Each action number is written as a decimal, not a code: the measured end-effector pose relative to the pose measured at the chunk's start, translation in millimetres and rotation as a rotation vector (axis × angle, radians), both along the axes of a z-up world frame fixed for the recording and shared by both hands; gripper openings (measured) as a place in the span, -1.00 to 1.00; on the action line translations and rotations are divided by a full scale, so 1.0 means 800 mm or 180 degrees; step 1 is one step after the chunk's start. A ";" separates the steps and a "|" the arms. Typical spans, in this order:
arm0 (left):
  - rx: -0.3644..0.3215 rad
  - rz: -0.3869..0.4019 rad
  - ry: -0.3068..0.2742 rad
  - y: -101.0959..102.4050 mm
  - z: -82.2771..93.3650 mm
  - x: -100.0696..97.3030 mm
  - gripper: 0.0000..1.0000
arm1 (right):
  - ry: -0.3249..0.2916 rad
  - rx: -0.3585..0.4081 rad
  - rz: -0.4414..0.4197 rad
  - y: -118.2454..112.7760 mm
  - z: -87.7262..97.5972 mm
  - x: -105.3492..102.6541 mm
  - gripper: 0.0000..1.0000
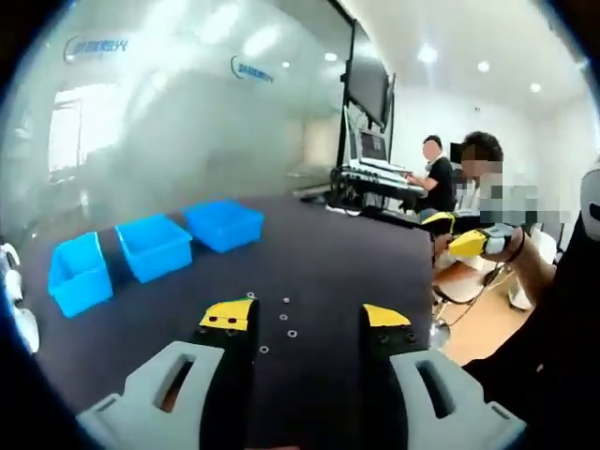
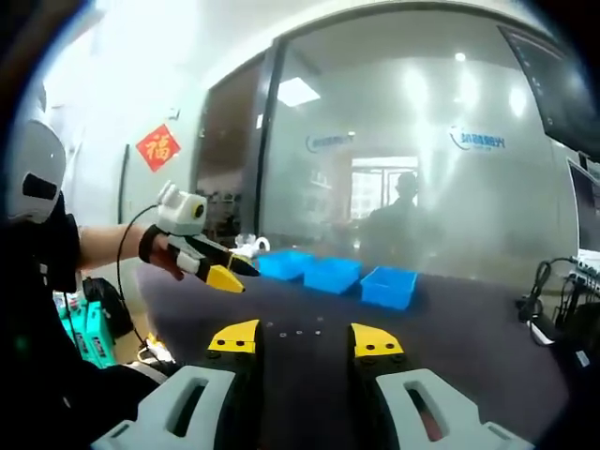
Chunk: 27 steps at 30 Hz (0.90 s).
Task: Sort the screws, nuts, and washers into the corresponding bins
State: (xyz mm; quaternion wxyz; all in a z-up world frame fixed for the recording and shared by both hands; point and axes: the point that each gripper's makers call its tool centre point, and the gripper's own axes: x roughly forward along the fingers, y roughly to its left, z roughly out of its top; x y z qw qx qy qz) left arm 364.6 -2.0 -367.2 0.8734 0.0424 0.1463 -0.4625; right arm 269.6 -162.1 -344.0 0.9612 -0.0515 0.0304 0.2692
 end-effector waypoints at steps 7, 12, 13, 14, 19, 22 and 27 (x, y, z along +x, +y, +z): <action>0.0248 -0.0087 0.0035 -0.042 -0.021 0.017 -0.26 | -0.0004 0.0025 -0.0022 -0.004 0.000 0.000 -0.37; 0.0382 -0.0075 0.0207 -0.056 -0.042 0.035 -0.26 | 0.0006 0.0019 -0.0017 -0.003 -0.002 0.001 -0.37; 0.0382 -0.0069 0.0236 -0.059 -0.045 0.040 -0.27 | 0.0008 0.0027 -0.0018 -0.003 -0.002 0.002 -0.37; 0.0396 -0.0068 0.0289 -0.062 -0.048 0.042 -0.27 | 0.0012 0.0036 -0.0020 -0.004 -0.002 0.002 -0.37; 0.0463 -0.0081 0.0428 -0.077 -0.062 0.057 -0.29 | 0.0032 0.0047 -0.0032 -0.005 -0.006 0.004 -0.37; 0.0541 -0.0078 0.0475 -0.084 -0.074 0.061 -0.29 | 0.0045 0.0053 -0.0025 -0.004 -0.008 0.006 -0.37; 0.0588 -0.0088 0.0537 -0.092 -0.089 0.063 -0.30 | 0.0044 0.0053 -0.0012 -0.004 -0.008 0.007 -0.37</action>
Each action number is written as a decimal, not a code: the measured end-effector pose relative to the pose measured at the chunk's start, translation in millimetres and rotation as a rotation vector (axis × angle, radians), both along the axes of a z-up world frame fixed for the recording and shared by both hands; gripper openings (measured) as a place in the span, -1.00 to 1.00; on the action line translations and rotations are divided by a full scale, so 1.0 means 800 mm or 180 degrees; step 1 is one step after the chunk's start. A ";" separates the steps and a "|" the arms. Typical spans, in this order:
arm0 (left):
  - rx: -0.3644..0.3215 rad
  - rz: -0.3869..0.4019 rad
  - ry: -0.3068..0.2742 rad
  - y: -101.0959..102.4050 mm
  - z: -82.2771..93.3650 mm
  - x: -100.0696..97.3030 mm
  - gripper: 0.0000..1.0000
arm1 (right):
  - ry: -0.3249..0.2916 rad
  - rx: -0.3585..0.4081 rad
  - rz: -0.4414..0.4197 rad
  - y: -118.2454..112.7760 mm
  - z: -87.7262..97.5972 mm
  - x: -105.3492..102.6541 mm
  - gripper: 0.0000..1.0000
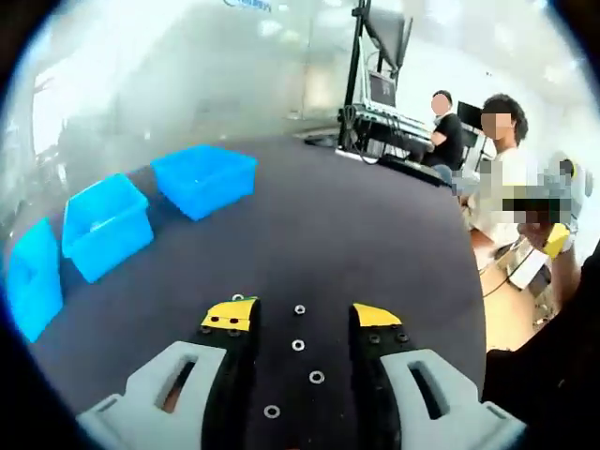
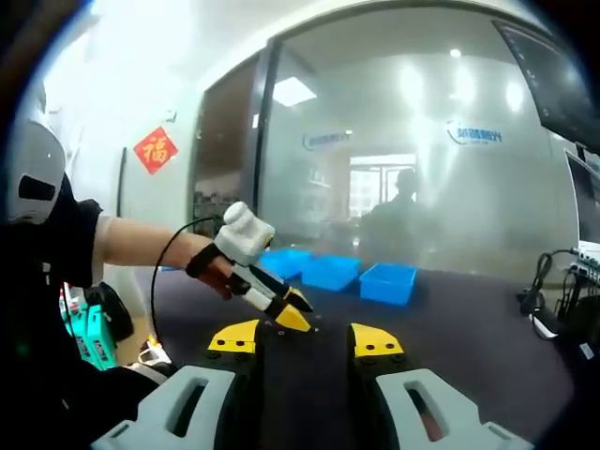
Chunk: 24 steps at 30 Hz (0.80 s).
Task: Sort the screws, nuts, and washers into the corresponding bins
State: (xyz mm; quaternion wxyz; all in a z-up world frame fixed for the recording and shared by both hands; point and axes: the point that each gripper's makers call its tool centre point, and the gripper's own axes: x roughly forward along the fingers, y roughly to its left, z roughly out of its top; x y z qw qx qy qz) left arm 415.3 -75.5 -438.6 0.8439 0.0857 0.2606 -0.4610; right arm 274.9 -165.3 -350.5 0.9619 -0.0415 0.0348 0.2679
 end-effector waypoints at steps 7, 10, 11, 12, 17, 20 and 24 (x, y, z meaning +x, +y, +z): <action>0.0110 -0.0035 -0.0069 -0.006 -0.007 0.003 -0.45 | 0.0014 0.0007 0.0002 -0.001 -0.002 -0.001 -0.37; 0.0130 -0.0011 -0.0083 -0.006 -0.008 0.005 -0.48 | 0.0019 0.0004 0.0006 0.000 -0.003 -0.001 -0.37; 0.0141 -0.0016 -0.0082 -0.007 -0.009 0.005 -0.48 | 0.0021 -0.0001 0.0011 0.000 -0.004 -0.001 -0.37; 0.0155 -0.0021 -0.0081 -0.007 -0.010 0.005 -0.48 | 0.0022 -0.0003 0.0014 0.000 -0.004 -0.002 -0.37; 0.0193 -0.0025 -0.0061 -0.008 -0.015 0.006 -0.48 | 0.0013 0.0005 0.0014 0.000 -0.002 -0.003 -0.37; 0.0207 -0.0019 -0.0043 -0.008 -0.018 0.007 -0.49 | 0.0000 0.0010 0.0014 0.000 0.000 -0.003 -0.37; 0.0214 -0.0002 -0.0050 -0.006 -0.022 0.010 -0.54 | 0.0007 0.0019 0.0011 -0.001 -0.001 -0.003 -0.37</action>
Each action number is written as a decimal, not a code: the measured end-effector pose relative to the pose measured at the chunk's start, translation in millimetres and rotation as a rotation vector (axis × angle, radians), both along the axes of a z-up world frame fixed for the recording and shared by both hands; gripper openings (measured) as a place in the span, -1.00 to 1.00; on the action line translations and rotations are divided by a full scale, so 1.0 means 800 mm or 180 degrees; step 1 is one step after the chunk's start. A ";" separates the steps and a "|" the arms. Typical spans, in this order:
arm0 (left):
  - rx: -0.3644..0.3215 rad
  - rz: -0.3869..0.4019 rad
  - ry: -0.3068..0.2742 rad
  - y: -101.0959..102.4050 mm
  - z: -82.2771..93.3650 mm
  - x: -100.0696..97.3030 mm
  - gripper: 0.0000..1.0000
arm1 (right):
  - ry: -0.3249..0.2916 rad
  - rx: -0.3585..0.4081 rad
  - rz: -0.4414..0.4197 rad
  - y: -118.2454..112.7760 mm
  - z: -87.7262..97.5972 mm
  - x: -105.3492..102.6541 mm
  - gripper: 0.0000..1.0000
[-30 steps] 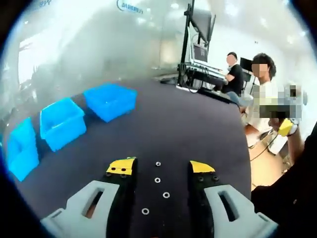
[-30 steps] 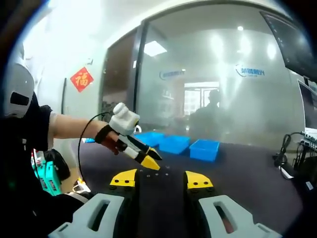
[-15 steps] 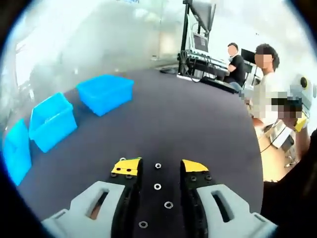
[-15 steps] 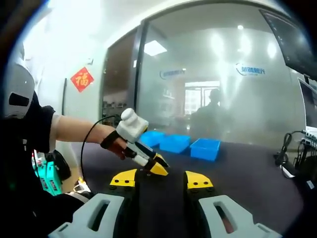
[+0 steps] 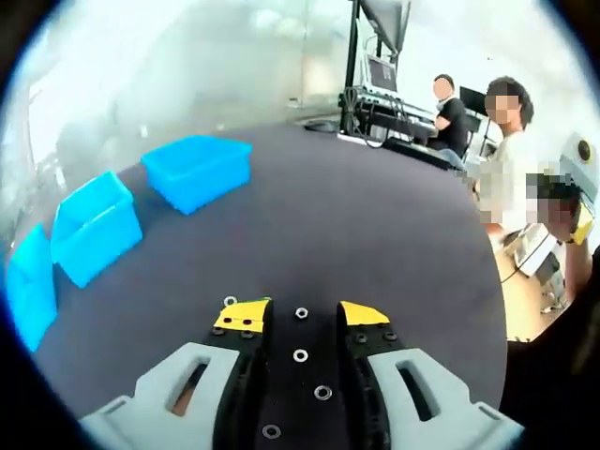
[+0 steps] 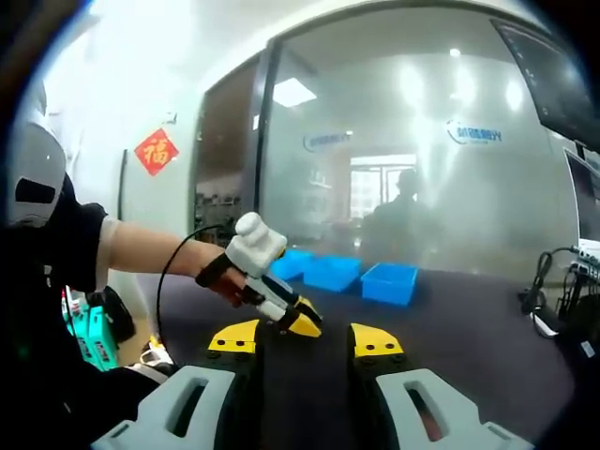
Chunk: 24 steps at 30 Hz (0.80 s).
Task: Sort the screws, nuts, and washers into the corresponding bins
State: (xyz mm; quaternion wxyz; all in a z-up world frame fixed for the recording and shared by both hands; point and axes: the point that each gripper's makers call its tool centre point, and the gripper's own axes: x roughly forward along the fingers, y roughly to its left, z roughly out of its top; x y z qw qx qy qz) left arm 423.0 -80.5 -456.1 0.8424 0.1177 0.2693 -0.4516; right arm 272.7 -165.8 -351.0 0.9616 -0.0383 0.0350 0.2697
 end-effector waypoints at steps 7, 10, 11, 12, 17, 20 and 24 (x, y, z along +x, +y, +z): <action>-0.0025 0.0019 0.0011 0.003 -0.004 0.000 -0.59 | 0.0017 -0.0017 0.0026 0.003 -0.003 -0.001 -0.37; -0.0020 0.0027 0.0010 0.004 -0.006 0.001 -0.63 | 0.0006 -0.0001 0.0032 0.005 -0.001 -0.001 -0.37; -0.0029 0.0026 0.0005 0.003 -0.006 0.001 -0.65 | 0.0005 -0.0003 0.0032 0.005 0.000 -0.001 -0.37; -0.0035 0.0026 0.0000 0.003 -0.006 0.002 -0.65 | 0.0005 -0.0004 0.0032 0.005 -0.001 -0.001 -0.37; -0.0029 0.0036 -0.0021 0.001 -0.007 0.004 -0.75 | 0.0022 -0.0027 0.0046 0.007 -0.003 -0.002 -0.37; -0.0037 0.0037 0.0000 0.000 -0.007 0.002 -0.81 | 0.0017 -0.0025 0.0044 0.007 -0.001 -0.002 -0.37; -0.0050 0.0030 0.0007 -0.001 -0.008 -0.002 -0.87 | 0.0013 -0.0021 0.0047 0.007 0.000 -0.002 -0.37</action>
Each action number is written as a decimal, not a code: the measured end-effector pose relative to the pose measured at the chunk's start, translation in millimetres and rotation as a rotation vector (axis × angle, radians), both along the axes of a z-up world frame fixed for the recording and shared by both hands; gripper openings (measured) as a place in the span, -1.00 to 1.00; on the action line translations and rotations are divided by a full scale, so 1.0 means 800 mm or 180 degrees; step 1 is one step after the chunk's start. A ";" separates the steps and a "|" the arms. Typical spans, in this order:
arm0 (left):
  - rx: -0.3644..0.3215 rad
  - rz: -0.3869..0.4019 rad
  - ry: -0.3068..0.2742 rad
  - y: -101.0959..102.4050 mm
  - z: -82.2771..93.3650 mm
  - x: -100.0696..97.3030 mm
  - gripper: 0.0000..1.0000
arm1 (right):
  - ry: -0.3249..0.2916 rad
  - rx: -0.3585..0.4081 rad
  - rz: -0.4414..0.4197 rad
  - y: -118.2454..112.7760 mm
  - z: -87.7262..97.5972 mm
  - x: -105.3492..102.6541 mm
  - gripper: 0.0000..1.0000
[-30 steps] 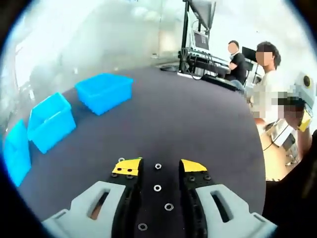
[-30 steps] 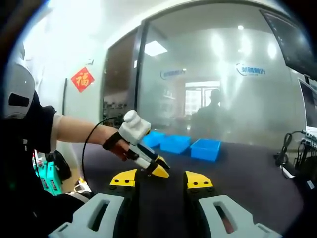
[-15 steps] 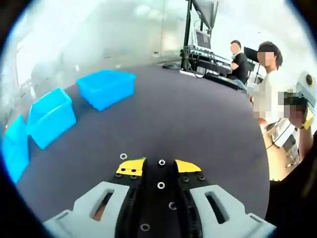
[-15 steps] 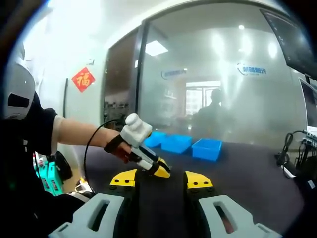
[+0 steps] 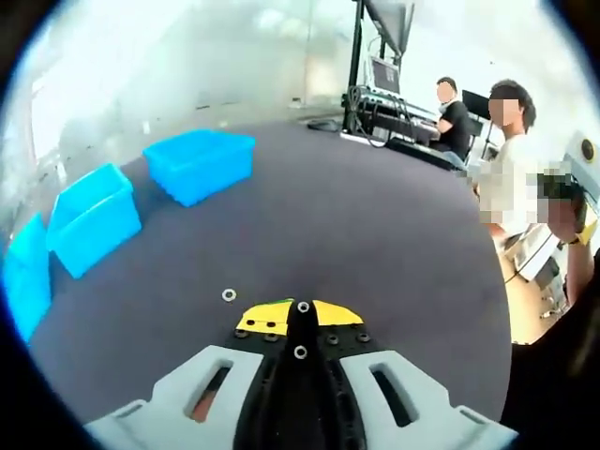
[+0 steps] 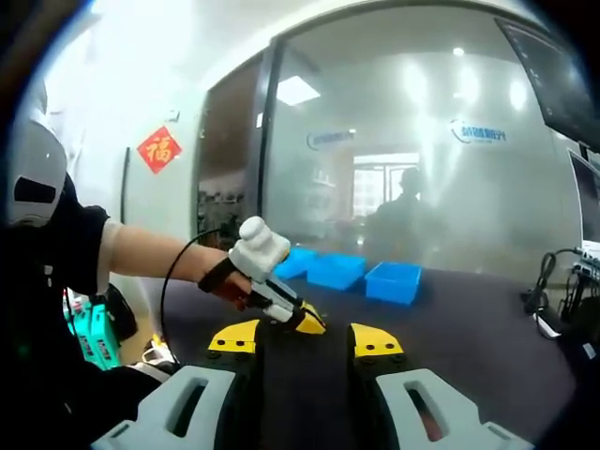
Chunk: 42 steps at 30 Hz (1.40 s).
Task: Sort the screws, nuts, and washers into the corresponding bins
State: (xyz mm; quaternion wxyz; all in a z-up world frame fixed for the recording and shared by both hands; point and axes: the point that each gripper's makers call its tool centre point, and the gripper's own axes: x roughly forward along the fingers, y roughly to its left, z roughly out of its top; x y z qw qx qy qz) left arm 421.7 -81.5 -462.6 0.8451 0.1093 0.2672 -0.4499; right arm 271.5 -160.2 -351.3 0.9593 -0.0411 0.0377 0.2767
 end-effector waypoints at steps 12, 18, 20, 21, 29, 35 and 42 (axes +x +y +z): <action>-0.0360 0.0242 -0.0166 0.010 0.035 0.002 -0.89 | 0.0010 0.0010 -0.0021 0.002 -0.001 0.008 -0.37; -0.0703 0.0459 -0.0510 0.022 0.090 0.009 -0.89 | -0.0012 0.0043 -0.0034 0.002 0.005 0.008 -0.37; -0.0701 0.0539 -0.0603 0.032 0.100 0.013 -0.89 | -0.0009 0.0036 -0.0038 0.002 0.004 0.009 -0.37; -0.0747 0.0614 -0.0703 0.040 0.111 0.016 -0.89 | -0.0003 0.0027 -0.0036 0.002 0.004 0.009 -0.37; -0.0844 0.0879 -0.0803 0.086 0.128 0.020 -0.89 | -0.0026 -0.0032 -0.0021 0.002 0.010 0.010 -0.37; -0.0890 0.1238 -0.0947 0.143 0.147 0.045 -0.90 | -0.0066 -0.0022 0.0008 0.007 0.016 0.009 -0.37; -0.0873 0.1736 -0.1279 0.222 0.182 0.096 -0.90 | -0.0069 -0.0020 0.0056 0.016 0.016 0.008 -0.37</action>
